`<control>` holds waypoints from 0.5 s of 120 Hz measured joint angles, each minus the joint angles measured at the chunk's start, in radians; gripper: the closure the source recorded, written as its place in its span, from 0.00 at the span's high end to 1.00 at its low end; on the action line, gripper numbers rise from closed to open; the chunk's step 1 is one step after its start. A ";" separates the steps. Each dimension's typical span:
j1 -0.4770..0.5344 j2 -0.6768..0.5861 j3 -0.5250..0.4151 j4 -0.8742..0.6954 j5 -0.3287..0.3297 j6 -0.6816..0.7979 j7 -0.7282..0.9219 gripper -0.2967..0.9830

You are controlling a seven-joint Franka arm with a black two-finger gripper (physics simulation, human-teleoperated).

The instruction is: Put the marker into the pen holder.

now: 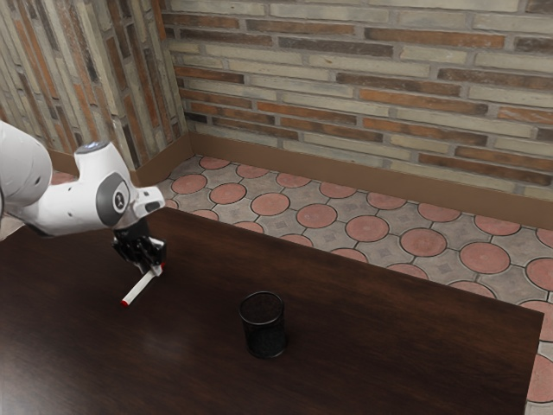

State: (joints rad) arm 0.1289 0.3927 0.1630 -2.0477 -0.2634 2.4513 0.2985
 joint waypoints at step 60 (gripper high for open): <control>-0.006 -0.006 -0.001 0.001 -0.100 -0.041 0.046 0.19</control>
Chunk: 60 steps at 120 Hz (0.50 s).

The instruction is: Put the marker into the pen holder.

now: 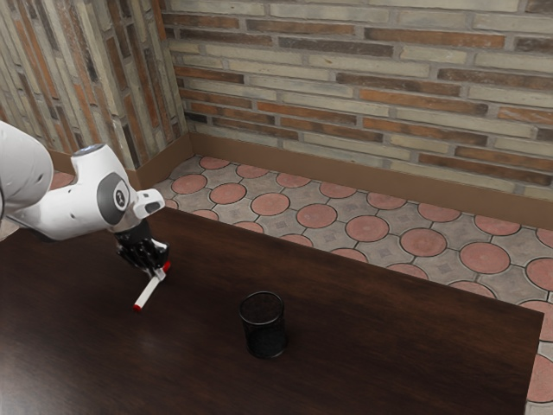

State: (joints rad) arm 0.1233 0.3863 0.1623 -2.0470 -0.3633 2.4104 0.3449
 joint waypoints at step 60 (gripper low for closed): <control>-0.210 -0.559 -0.242 -0.239 0.491 0.012 -0.228 0.15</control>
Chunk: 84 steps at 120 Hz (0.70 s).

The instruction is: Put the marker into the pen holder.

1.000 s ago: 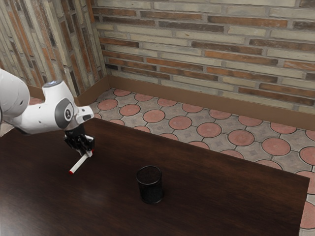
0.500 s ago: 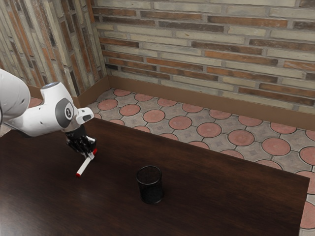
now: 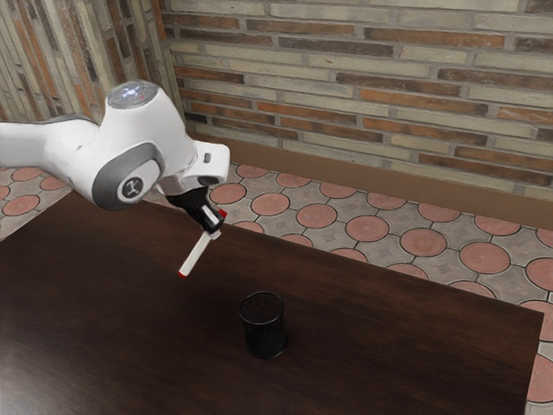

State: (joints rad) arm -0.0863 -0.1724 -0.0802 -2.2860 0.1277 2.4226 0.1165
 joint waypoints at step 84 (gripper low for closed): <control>-0.011 -0.035 -0.230 -0.091 0.063 0.152 -0.502 0.16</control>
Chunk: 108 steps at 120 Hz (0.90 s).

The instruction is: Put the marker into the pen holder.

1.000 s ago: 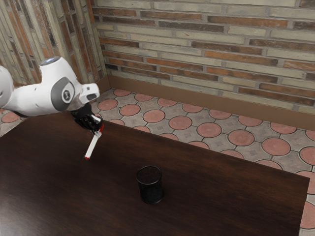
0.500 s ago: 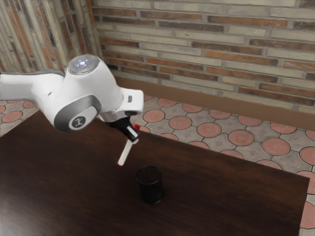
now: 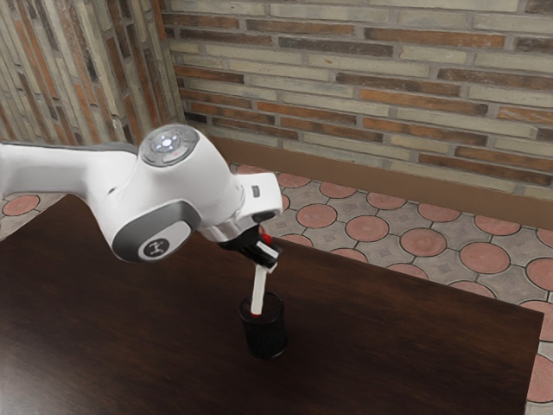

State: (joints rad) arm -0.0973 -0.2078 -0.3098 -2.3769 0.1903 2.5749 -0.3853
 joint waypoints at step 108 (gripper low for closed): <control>0.058 0.168 0.024 0.019 0.172 0.116 -0.158 0.37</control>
State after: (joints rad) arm -0.0396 -0.0396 -0.2862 -2.3582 0.3626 2.6911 -0.5435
